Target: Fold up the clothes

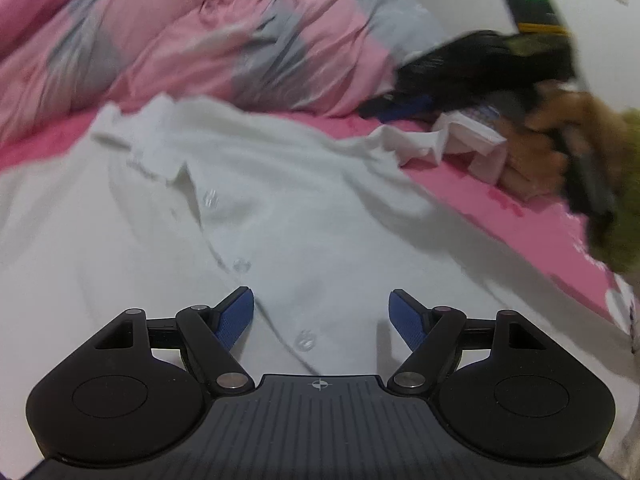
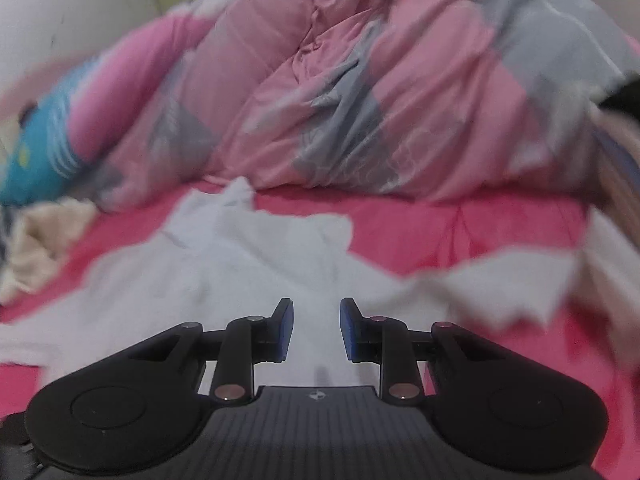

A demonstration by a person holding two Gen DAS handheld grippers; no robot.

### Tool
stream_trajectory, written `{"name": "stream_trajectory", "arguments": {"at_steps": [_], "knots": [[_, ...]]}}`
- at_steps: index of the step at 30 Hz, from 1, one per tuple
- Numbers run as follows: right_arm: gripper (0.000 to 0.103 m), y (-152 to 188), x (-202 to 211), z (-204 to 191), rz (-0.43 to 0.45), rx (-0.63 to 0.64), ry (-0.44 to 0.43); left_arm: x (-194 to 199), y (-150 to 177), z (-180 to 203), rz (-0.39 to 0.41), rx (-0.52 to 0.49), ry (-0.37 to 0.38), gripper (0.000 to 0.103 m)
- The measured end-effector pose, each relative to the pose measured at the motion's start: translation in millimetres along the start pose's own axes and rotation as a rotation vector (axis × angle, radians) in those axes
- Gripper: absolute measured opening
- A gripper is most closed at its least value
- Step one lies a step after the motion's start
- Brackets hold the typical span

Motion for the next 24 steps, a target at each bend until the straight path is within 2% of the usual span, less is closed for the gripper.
{"name": "stream_trajectory", "arguments": {"at_steps": [3,6,8,9,10,13,17,19,21,23,24], "knots": [[0.028,-20,-39,2,-0.036,0.072,0.075,-5,6,-8,0.022,0.009,0.016,0.075],[0.04,-22,-66,8,-0.08,0.122,0.146,-5,9,-12,0.051,0.02,0.054,0.076],[0.034,-19,-75,13,-0.103,0.137,0.151,-5,9,-14,0.057,0.033,0.075,0.076],[0.014,-19,-78,17,-0.108,0.129,0.152,-7,9,-15,0.059,0.035,0.081,0.076],[0.0,-19,-80,21,-0.11,0.114,0.153,-7,9,-14,0.061,0.034,0.082,0.076],[0.0,-27,-84,36,-0.087,0.036,0.144,-8,8,-12,0.062,0.018,0.066,0.077],[0.0,-35,-101,57,-0.073,-0.017,0.208,-10,8,-11,0.063,0.007,0.052,0.077],[0.0,-37,-100,66,-0.054,-0.088,0.176,-9,9,-12,0.064,0.008,0.053,0.077],[0.002,-40,-87,66,-0.016,-0.128,0.104,-10,9,-13,0.065,0.009,0.054,0.077],[0.013,-43,-72,61,0.014,-0.144,0.018,-11,8,-13,0.065,0.009,0.055,0.077],[0.035,-44,-66,57,0.016,-0.147,-0.016,-11,8,-13,0.066,0.01,0.056,0.077]]}}
Point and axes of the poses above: each gripper's, at about its wrist camera, not at the fingertips, and x roughly against the way its jaws point, z to its right, y to its underside, the point moved 8 cm from there along -x, roughly the way its jaws point, and after that the axes turned 14 degrees about -z, right-handed, at the moved point
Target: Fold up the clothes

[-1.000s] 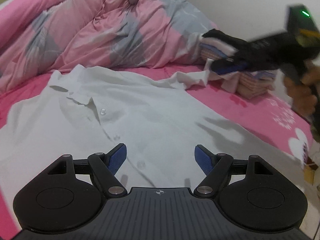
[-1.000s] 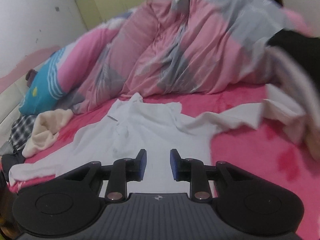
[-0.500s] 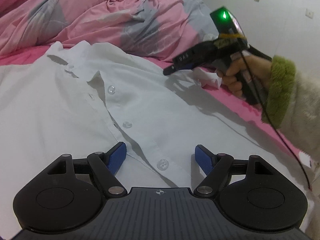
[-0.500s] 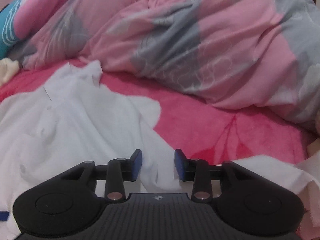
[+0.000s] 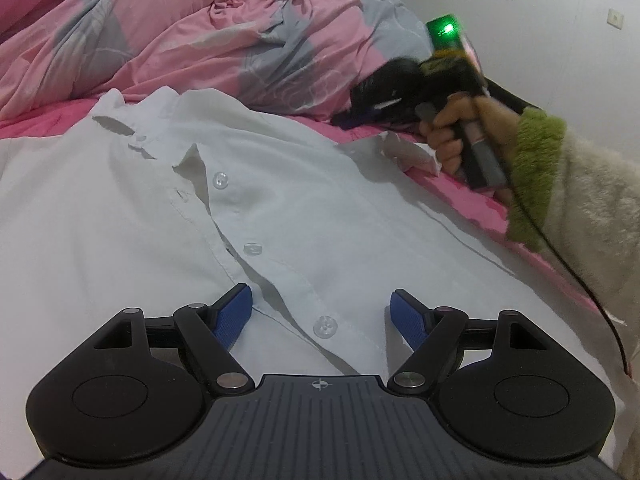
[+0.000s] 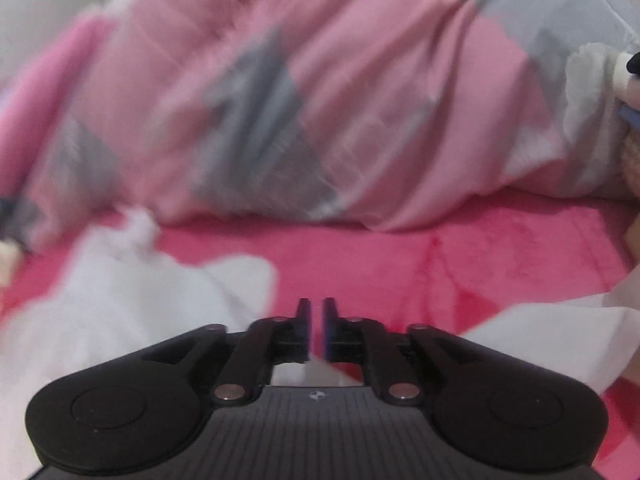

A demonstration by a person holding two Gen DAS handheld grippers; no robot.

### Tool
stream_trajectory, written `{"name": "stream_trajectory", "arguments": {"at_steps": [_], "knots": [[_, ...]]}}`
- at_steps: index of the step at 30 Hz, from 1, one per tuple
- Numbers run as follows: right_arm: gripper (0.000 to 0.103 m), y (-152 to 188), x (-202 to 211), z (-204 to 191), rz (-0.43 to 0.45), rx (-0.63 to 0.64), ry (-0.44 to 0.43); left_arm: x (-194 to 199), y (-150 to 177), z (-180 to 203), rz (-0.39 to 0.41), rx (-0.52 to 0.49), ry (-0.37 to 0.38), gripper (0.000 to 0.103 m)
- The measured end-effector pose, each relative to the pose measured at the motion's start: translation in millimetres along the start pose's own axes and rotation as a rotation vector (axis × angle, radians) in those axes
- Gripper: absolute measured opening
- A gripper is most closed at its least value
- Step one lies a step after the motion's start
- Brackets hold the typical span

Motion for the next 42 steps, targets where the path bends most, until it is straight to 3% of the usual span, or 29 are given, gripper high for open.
{"name": "stream_trajectory", "arguments": {"at_steps": [1,5,6,7,8,15,18,20,23,25,29,32,36,39,42], "knots": [[0.051,0,2,-3,-0.009,0.003,-0.023,0,0,0,0.001,0.0,0.001,0.077],[0.048,5,-20,-15,-0.114,0.092,0.023,0,0,0,0.003,0.0,0.001,0.077],[0.033,7,-27,-17,-0.138,0.112,0.038,0,0,1,0.003,-0.001,0.001,0.077],[0.005,9,-32,-18,-0.148,0.124,0.05,0,0,1,0.004,-0.001,0.0,0.077],[0.0,10,-33,-18,-0.139,0.126,0.061,1,0,1,0.004,-0.001,0.0,0.077],[0.0,7,-41,-7,-0.057,0.067,0.084,1,0,2,0.001,-0.005,-0.007,0.077],[0.003,6,-43,-6,-0.006,0.068,0.122,1,-1,3,0.001,-0.005,-0.008,0.077],[0.011,3,-37,-5,0.011,0.044,0.149,2,0,3,0.001,-0.005,-0.009,0.077],[0.028,-2,-12,1,0.076,-0.007,0.168,2,0,3,0.003,-0.003,-0.006,0.077],[0.045,0,20,11,0.141,-0.089,0.142,2,0,3,0.004,-0.001,-0.003,0.077],[0.046,18,91,45,0.226,-0.221,0.131,2,-1,2,0.004,0.003,0.002,0.077],[0.047,37,141,64,0.253,-0.194,0.242,3,-2,3,0.004,0.002,0.001,0.077],[0.05,59,182,66,0.247,-0.037,0.429,2,-2,3,0.004,0.004,0.002,0.078],[0.05,79,179,53,0.206,0.127,0.548,2,-3,2,0.004,0.003,0.002,0.078],[0.05,94,153,37,0.151,0.345,0.721,2,-3,2,0.004,0.004,0.003,0.078]]}}
Point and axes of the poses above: each gripper's, at about its wrist camera, not at the fingertips, and x roughly against the way its jaws point, z to its right, y to its underside, the point moved 8 cm from there along -x, roughly the way its jaws point, and after that the axes turned 14 degrees about -z, right-handed, at the moved point
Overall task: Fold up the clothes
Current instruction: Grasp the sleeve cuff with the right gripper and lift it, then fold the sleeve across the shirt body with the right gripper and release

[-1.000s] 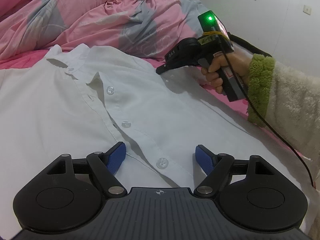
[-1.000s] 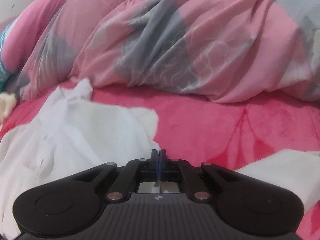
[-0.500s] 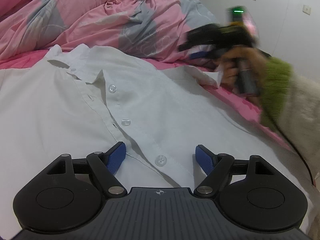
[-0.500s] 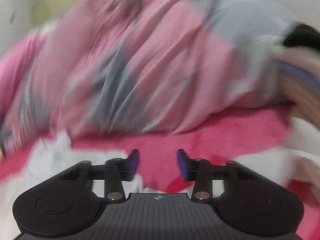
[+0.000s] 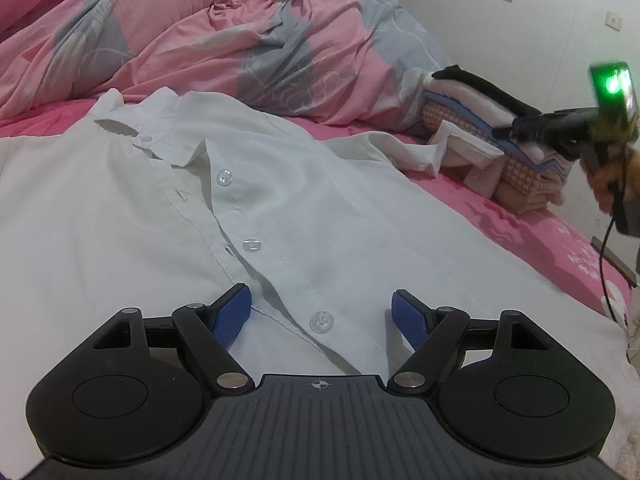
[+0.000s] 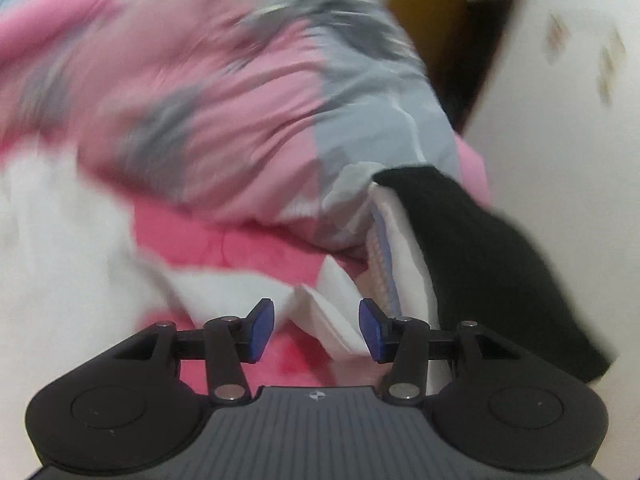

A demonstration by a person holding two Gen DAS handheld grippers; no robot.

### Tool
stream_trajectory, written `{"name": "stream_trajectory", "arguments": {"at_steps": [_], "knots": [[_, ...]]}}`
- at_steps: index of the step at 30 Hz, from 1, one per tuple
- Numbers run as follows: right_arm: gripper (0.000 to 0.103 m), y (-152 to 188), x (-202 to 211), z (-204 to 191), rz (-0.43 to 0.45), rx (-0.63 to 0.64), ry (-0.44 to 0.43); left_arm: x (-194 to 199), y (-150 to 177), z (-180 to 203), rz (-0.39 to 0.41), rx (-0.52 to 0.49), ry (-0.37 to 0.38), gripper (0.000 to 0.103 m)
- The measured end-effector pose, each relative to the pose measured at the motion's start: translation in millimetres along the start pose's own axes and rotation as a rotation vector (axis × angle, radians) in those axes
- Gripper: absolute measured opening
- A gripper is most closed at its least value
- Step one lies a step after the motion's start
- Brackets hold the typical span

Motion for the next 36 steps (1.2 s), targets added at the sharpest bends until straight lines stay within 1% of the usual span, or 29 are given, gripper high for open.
{"name": "stream_trajectory", "arguments": {"at_steps": [3,5,6,8,9,10,11,14,17,20,22,25,28,31,36], "knots": [[0.049,6,-20,-26,-0.015,0.187,0.135,0,0,0,0.001,0.002,0.005,0.079],[0.049,9,-41,-34,-0.045,0.276,0.219,0,0,-1,0.002,0.004,0.009,0.079],[0.046,9,-51,-36,-0.065,0.307,0.249,0,0,-1,0.002,0.005,0.012,0.079],[0.035,10,-75,-37,-0.124,0.357,0.311,0,0,-1,0.003,0.007,0.016,0.08],[0.01,10,-83,-34,-0.155,0.359,0.328,0,0,-1,0.003,0.007,0.016,0.08],[0.0,10,-88,-30,-0.187,0.345,0.335,0,0,-1,0.004,0.007,0.017,0.08],[0.0,8,-90,-25,-0.2,0.317,0.332,0,0,-1,0.004,0.007,0.018,0.08],[0.0,-15,-64,-6,-0.134,0.169,0.311,0,0,-1,0.006,0.01,0.022,0.08],[0.0,-43,-22,11,-0.033,0.061,0.282,1,1,-2,0.007,0.013,0.026,0.08],[0.0,-74,30,21,0.09,-0.011,0.253,1,1,-2,0.008,0.015,0.029,0.08],[0.0,-95,66,22,0.167,-0.031,0.225,1,1,-2,0.008,0.016,0.029,0.08],[0.0,-119,117,13,0.271,-0.015,0.204,1,0,-1,0.009,0.016,0.028,0.08],[0.0,-139,156,-1,0.349,0.032,0.202,0,0,-2,0.009,0.018,0.025,0.08],[0.0,-153,181,-18,0.391,0.089,0.201,0,0,-2,0.01,0.02,0.027,0.08],[0.0,-167,205,-53,0.422,0.174,0.163,0,-1,-2,0.011,0.023,0.029,0.08]]}}
Point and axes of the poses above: each gripper's, at about its wrist camera, not at the fingertips, and x roughly against the way its jaws point, z to its right, y to its underside, the point moved 8 cm from there along -x, roughly the way its jaws point, and after that the axes turned 14 degrees about -z, right-handed, at the moved point
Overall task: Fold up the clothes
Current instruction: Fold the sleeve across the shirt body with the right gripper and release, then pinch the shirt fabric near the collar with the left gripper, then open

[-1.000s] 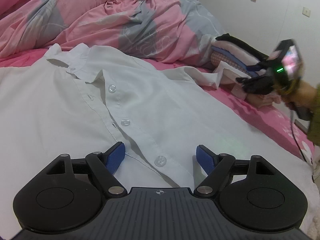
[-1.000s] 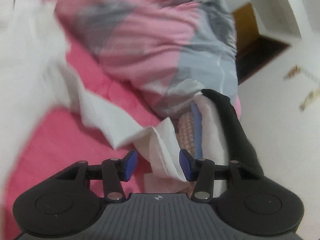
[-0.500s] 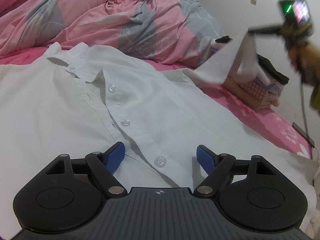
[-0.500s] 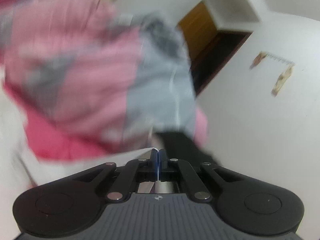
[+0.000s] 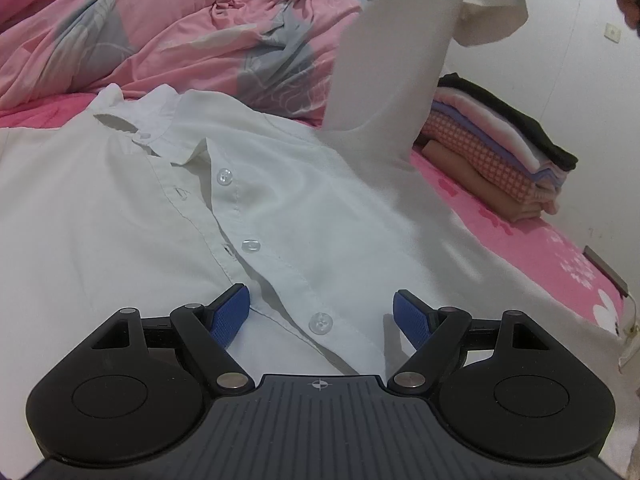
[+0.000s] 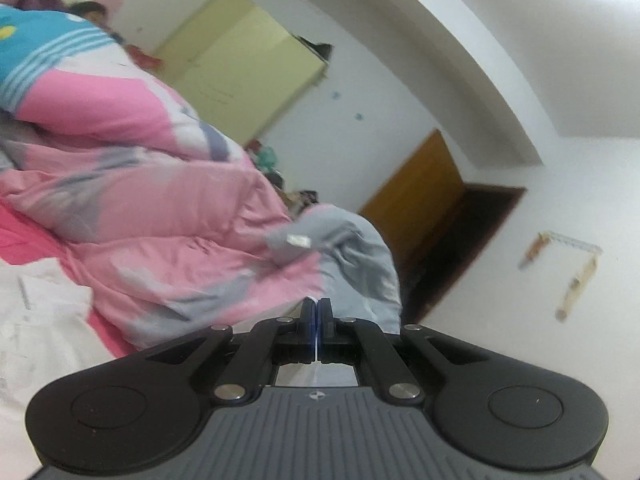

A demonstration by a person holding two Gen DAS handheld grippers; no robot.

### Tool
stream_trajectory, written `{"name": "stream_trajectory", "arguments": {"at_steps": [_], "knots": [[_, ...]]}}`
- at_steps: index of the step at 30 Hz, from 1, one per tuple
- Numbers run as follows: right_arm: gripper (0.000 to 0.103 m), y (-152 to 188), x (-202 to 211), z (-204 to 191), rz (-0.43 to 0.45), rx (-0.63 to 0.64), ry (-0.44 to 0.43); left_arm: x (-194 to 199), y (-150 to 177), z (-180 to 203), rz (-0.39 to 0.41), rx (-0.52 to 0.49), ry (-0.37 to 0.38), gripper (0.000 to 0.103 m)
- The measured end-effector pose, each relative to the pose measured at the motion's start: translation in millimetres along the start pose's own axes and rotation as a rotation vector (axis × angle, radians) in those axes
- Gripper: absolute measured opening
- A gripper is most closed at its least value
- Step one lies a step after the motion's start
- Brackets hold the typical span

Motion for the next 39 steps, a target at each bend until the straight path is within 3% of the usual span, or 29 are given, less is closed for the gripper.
{"name": "stream_trajectory", "arguments": {"at_steps": [4,10,11,13,18,20,24,26,29,34,37,39], "knots": [[0.0,-13,21,-37,0.041,0.066,-0.07,1,0,0,0.002,0.002,0.003,0.08],[0.003,-20,64,-126,0.097,0.209,-0.264,0,0,1,0.004,0.005,0.003,0.08],[0.006,-17,70,-143,0.092,0.241,-0.308,2,0,0,0.007,0.009,0.006,0.08],[0.046,-9,78,-174,0.085,0.3,-0.374,7,-1,-1,0.012,0.026,0.015,0.08],[0.057,9,88,-204,0.055,0.31,-0.532,32,4,3,-0.027,0.025,0.018,0.08],[0.064,13,90,-199,0.03,0.241,-0.637,44,12,4,-0.053,0.031,0.024,0.08],[0.101,28,89,-199,-0.095,0.047,-0.93,67,30,3,-0.095,0.065,0.019,0.08],[0.101,38,80,-212,-0.199,-0.03,-1.049,79,38,3,-0.102,0.076,-0.004,0.08],[0.1,52,68,-232,-0.34,-0.129,-1.161,97,55,5,-0.122,0.083,-0.028,0.08],[0.101,70,41,-221,-0.572,-0.562,-1.469,123,80,-1,-0.131,0.142,-0.038,0.08],[0.101,91,25,-216,-0.695,-0.789,-1.532,137,81,-8,-0.088,0.176,-0.045,0.08],[0.101,102,22,-210,-0.709,-0.878,-1.532,143,78,-11,-0.061,0.185,-0.063,0.08]]}}
Point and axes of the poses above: each gripper's, at about its wrist camera, not at the fingertips, and x roughly against the way its jaws point, z to its right, y to its underside, the point moved 8 cm from there along -x, roughly the way its jaws point, and after that the axes turned 14 degrees about -z, right-handed, at the moved point
